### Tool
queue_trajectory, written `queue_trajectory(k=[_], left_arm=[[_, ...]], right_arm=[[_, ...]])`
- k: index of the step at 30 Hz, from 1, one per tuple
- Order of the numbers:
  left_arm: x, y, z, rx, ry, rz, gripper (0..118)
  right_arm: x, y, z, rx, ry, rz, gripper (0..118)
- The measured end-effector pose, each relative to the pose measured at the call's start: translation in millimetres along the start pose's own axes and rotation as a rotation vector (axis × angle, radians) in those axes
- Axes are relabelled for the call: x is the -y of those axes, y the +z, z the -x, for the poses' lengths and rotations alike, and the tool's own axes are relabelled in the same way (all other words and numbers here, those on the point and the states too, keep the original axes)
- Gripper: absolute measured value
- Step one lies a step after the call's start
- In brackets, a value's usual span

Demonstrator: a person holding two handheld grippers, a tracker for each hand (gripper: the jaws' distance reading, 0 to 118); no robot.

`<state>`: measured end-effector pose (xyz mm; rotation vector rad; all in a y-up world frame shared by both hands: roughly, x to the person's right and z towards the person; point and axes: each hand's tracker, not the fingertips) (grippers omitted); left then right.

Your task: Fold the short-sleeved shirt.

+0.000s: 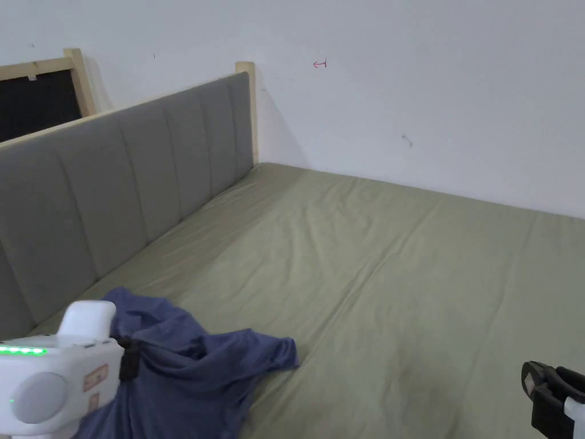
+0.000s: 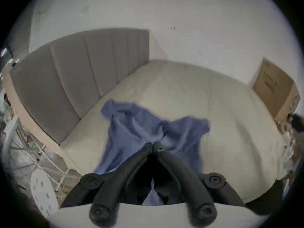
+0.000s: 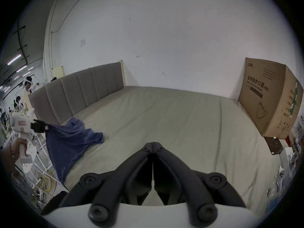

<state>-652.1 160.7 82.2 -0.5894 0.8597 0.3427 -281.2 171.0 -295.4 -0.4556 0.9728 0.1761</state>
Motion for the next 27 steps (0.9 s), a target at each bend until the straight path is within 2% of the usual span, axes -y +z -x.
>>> queue_trajectory(k=[2, 5, 7, 12, 15, 18, 21, 27], left_arm=[[-18, 34, -5, 0.046, 0.028, -0.08, 0], [-60, 83, -46, 0.081, -0.133, -0.226, 0], [-90, 109, -78, 0.137, -0.185, -0.308, 0], [-134, 172, -165, 0.405, -0.222, -0.51, 0], [-148, 189, -224, 0.568, -0.249, -0.531, 0], [-152, 188, -282, 0.688, -0.293, -0.51, 0], [-150, 170, -334, 0.747, -0.335, -0.409, 0], [-112, 87, -432, 0.846, -0.332, -0.031, 0]], right_arm=[[-4, 10, -9, 0.007, -0.029, -0.034, 0], [-10, 27, -24, 0.024, -0.059, -0.07, 0], [-13, 42, -35, 0.046, -0.069, -0.1, 0], [-17, 86, -64, 0.101, -0.097, -0.179, 0], [-17, 116, -85, 0.143, -0.117, -0.214, 0], [-16, 144, -107, 0.201, -0.151, -0.255, 0], [-12, 168, -128, 0.249, -0.184, -0.269, 0], [5, 197, -161, 0.326, -0.21, -0.264, 0]])
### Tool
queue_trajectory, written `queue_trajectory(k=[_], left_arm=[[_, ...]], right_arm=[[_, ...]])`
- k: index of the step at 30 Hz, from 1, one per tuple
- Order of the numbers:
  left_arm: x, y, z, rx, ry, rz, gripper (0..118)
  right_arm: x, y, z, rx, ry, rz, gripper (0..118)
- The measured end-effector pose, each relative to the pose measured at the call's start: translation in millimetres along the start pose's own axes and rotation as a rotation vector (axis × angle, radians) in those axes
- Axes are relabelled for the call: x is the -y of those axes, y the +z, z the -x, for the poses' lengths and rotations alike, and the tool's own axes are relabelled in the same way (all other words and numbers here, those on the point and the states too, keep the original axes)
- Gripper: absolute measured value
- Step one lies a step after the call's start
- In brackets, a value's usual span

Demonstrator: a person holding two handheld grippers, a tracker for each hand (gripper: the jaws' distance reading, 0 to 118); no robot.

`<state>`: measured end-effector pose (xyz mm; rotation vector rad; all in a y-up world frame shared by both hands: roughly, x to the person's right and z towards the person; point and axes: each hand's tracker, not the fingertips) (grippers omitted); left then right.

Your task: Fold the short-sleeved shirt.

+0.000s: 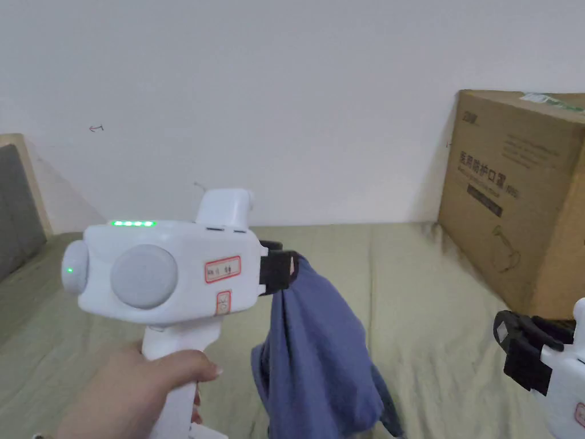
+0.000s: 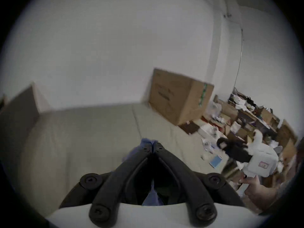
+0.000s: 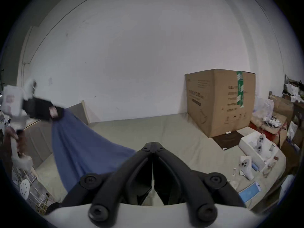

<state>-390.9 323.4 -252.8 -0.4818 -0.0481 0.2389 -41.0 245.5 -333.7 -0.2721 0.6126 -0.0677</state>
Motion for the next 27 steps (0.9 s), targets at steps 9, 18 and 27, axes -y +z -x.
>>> queue_trajectory(k=[9, 18, 27], left_arm=[[125, -179, -2, 0.133, 0.267, 0.552, 109], [121, -124, 15, 0.115, 0.218, 0.353, 107], [128, 41, 32, -0.211, 0.142, -0.099, 1]], right_arm=[[33, -8, -27, 0.045, -0.055, 0.095, 0], [43, -14, -25, 0.046, -0.042, 0.136, 0], [38, -8, -15, 0.043, -0.027, 0.093, 0]])
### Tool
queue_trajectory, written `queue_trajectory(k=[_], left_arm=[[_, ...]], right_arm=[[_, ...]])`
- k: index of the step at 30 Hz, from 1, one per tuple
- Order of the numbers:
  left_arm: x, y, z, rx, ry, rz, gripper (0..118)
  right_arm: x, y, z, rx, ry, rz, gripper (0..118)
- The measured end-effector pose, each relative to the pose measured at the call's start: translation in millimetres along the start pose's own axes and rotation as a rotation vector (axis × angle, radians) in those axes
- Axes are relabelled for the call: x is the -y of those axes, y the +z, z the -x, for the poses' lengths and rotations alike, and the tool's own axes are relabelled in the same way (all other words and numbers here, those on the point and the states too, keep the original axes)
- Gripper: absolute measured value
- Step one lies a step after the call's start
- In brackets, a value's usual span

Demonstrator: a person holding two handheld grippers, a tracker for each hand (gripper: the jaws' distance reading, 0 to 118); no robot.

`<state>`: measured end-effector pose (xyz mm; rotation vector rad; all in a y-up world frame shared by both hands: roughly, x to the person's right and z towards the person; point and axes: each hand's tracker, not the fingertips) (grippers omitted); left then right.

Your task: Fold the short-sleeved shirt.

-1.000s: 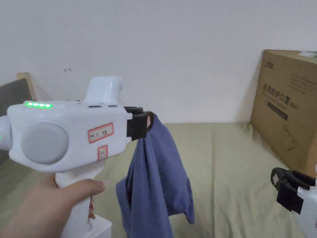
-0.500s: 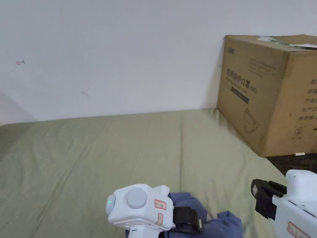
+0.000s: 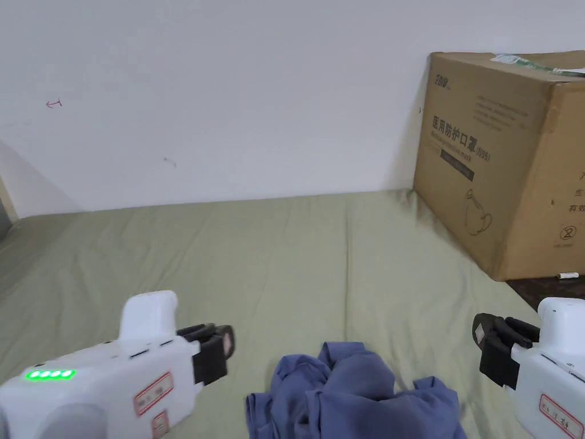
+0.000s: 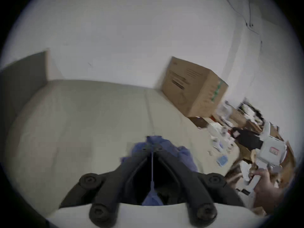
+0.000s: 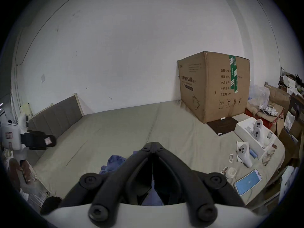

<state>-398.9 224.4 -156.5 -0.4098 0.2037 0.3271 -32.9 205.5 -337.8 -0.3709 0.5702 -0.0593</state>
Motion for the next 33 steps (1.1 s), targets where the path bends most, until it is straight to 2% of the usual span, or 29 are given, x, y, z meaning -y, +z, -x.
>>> queue_trajectory(k=[3, 5, 10, 11, 12, 13, 14, 15, 16, 17, 20, 22, 24, 26, 27, 28, 30, 31, 32, 33], left_arm=[[13, 21, 13, 0.028, 0.034, -0.001, 1], [21, 28, 16, -0.037, 0.025, 0.044, 1], [55, -20, 26, -0.047, 0.026, 0.472, 2], [71, -34, 27, -0.054, 0.03, 0.526, 18], [84, -44, 28, -0.047, 0.04, 0.553, 60], [98, -57, 30, -0.03, 0.06, 0.591, 60], [113, -74, 34, -0.037, 0.068, 0.638, 74], [129, -90, 35, -0.022, 0.083, 0.7, 99], [140, -98, 34, -0.014, 0.081, 0.709, 113], [149, -108, 32, -0.02, 0.082, 0.697, 110], [179, -130, 27, -0.016, 0.089, 0.766, 110], [186, -129, 17, -0.057, -0.03, 0.733, 112], [185, -122, 1, -0.092, -0.144, 0.748, 107], [181, -103, -10, -0.136, -0.226, 0.682, 71], [179, -95, -8, -0.127, -0.218, 0.65, 47], [175, -87, -2, -0.098, -0.188, 0.633, 3], [169, -73, 9, -0.055, -0.096, 0.616, 2], [165, -66, 13, -0.03, -0.074, 0.59, 2], [161, -59, 15, -0.037, -0.072, 0.557, 2], [157, -53, 15, -0.073, -0.081, 0.528, 2]], right_arm=[[1, 3, 3, 0.002, 0.011, -0.011, 0], [1, 3, 4, -0.002, 0.01, -0.013, 0], [3, -1, 7, -0.016, -0.004, 0.008, 0], [5, -2, 8, -0.018, -0.007, 0.014, 0], [7, -3, 8, -0.02, -0.009, 0.019, 0], [9, -3, 8, -0.023, -0.012, 0.024, 0], [10, -3, 8, -0.026, -0.013, 0.031, 0], [13, -4, 7, -0.027, -0.013, 0.039, 0], [14, -4, 6, -0.026, -0.012, 0.046, 0], [16, -4, 5, -0.023, -0.009, 0.056, 0], [22, -8, -3, -0.009, -0.003, 0.077, 0], [26, -14, -10, 0.012, -0.002, 0.1, 0], [31, -24, -19, 0.027, -0.009, 0.127, 0], [36, -41, -29, 0.046, -0.009, 0.183, 0], [38, -50, -34, 0.047, -0.006, 0.224, 0], [41, -63, -39, 0.032, -0.008, 0.272, 0], [49, -91, -51, -0.025, -0.059, 0.394, 0], [54, -107, -54, -0.026, -0.09, 0.478, 10], [60, -124, -58, -0.014, -0.112, 0.54, 40], [67, -138, -62, 0.004, -0.135, 0.586, 78]])
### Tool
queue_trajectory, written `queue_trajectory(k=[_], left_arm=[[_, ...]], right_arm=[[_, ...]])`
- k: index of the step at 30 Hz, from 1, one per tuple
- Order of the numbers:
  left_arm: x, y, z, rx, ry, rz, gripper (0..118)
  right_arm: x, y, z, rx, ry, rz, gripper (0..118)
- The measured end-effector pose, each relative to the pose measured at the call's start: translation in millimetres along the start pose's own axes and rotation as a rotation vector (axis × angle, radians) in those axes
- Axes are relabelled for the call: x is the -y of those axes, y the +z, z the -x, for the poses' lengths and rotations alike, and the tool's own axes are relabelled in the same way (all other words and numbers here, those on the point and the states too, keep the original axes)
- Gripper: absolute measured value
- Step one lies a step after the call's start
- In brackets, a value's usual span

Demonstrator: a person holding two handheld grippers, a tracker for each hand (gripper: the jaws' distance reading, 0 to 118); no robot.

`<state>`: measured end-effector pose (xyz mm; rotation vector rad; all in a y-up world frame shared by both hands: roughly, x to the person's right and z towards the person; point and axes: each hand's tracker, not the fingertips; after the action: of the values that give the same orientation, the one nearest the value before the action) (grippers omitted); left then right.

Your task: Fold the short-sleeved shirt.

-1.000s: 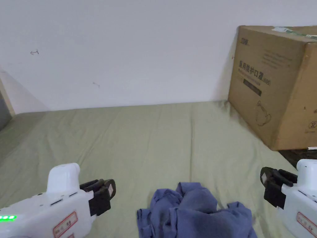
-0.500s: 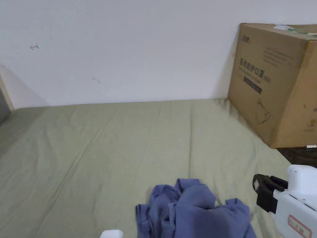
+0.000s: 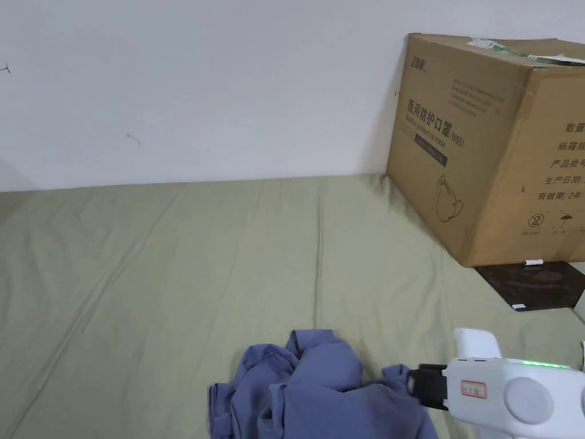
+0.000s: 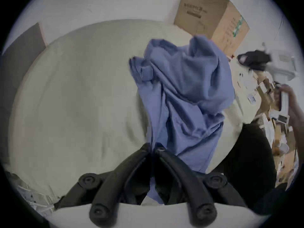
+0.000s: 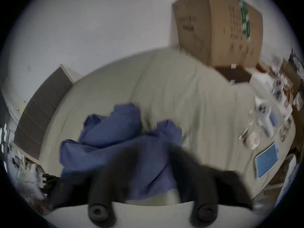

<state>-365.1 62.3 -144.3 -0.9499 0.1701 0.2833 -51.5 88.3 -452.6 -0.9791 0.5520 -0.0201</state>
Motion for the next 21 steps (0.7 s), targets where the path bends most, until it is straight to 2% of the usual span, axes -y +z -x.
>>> queue_trajectory(k=[1, 4, 6, 7, 8, 9, 10, 11, 12, 14, 18, 21], left_arm=[[0, 4, 1, -0.029, 0.006, -0.019, 2], [-8, 12, 13, -0.008, 0.059, -0.018, 2], [-10, 12, 18, -0.017, 0.078, -0.022, 2], [-11, 12, 20, -0.02, 0.077, -0.025, 2], [-11, 12, 20, -0.024, 0.074, -0.027, 2], [-11, 12, 21, -0.027, 0.07, -0.03, 2], [-12, 13, 22, -0.024, 0.066, -0.032, 2], [-14, 15, 23, -0.007, 0.059, -0.035, 2], [-16, 18, 24, 0.004, 0.054, -0.039, 2], [-23, 28, 26, -0.005, 0.047, -0.073, 2], [-53, 65, 47, 0.01, 0.122, -0.205, 2], [-87, 102, 68, -0.022, 0.099, -0.305, 2]], right_arm=[[-1, -17, -5, 0.011, -0.009, 0.053, 100], [-4, -51, -18, 0.08, -0.048, 0.113, 100], [-3, -69, -26, 0.088, -0.072, 0.182, 92], [-3, -74, -28, 0.061, -0.071, 0.207, 66], [-1, -77, -29, 0.0, -0.047, 0.223, 31], [0, -75, -29, -0.046, -0.006, 0.212, 5], [3, -71, -24, -0.031, 0.052, 0.212, 5], [5, -62, -20, 0.026, 0.099, 0.186, 5], [6, -54, -17, 0.012, 0.129, 0.169, 5], [4, -31, -16, -0.05, 0.136, 0.139, 5], [-13, 35, -19, -0.069, 0.129, -0.035, 5], [-34, 85, -22, -0.11, 0.123, -0.117, 5]])
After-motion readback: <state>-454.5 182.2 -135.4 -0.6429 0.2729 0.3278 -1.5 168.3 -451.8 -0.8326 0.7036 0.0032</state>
